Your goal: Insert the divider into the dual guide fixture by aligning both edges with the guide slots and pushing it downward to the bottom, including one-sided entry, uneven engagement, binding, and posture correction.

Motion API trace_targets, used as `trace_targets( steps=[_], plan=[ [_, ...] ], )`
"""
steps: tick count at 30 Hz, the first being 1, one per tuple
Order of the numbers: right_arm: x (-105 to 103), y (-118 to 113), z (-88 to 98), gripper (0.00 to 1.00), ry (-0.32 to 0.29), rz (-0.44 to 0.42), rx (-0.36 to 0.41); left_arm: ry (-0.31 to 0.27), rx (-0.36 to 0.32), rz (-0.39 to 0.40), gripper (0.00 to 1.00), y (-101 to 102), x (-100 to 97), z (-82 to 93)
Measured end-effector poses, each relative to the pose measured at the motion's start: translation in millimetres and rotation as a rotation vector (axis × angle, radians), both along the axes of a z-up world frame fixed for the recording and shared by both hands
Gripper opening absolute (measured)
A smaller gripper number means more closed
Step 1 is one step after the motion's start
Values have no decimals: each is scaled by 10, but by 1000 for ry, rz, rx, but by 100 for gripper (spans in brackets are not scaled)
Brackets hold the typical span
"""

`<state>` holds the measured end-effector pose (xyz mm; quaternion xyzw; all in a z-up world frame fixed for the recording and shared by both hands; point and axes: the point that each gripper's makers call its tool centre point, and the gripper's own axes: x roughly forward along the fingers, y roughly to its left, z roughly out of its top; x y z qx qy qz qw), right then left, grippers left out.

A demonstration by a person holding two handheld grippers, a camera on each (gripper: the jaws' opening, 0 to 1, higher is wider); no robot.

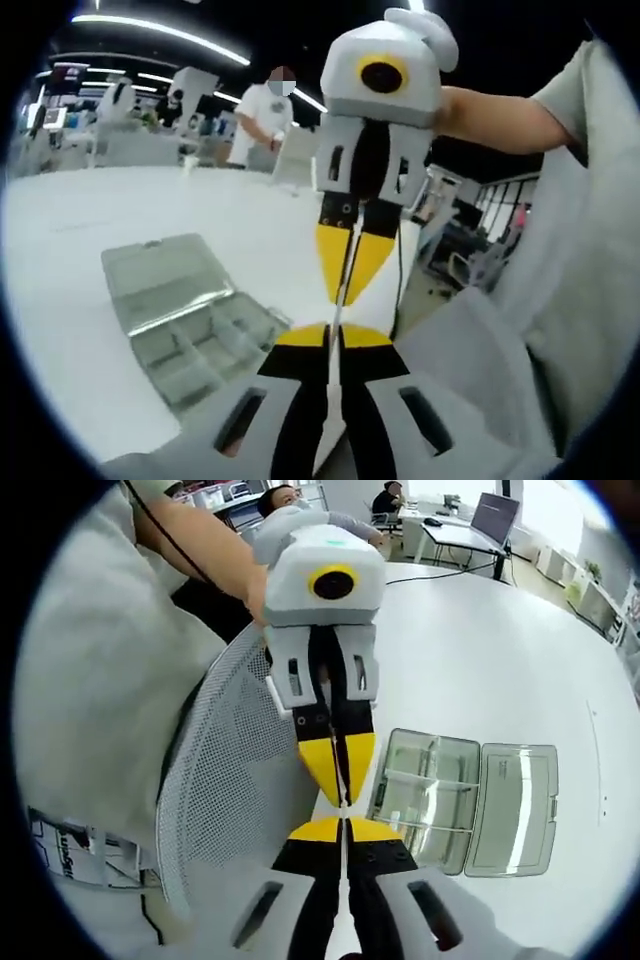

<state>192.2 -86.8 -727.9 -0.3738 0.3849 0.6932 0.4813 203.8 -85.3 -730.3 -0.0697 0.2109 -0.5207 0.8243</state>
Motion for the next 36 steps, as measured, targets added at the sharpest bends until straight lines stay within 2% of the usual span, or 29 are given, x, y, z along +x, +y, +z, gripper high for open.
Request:
trace_targets(
  steps=[7,11,14,17,22,26,28,30,33,36],
  plan=[
    [5,48,25,0,6,-37,-12,-22,35,-5,1,39,5,5],
    [51,76,69,0,44,-94,12,-12,22,12,1,78,39,21],
    [37,91,75,0,40,-89,15,-11,25,8,2,77,37,35],
    [60,124,84,0,61,-131,28,5,23,10,1,95,44,24],
    [36,130,90,0,66,-128,33,11,29,9,2,93,28,28],
    [80,150,85,0,81,-174,29,29,23,43,5,123,77,19],
    [94,161,89,0,76,-182,28,37,50,57,11,159,96,-12],
    [105,173,86,0,69,-186,23,17,61,64,16,180,113,-1],
    [137,174,58,0,56,-198,14,4,60,75,16,213,130,43],
    [171,167,26,0,44,-210,-3,-27,99,82,19,255,160,40]
  ],
)
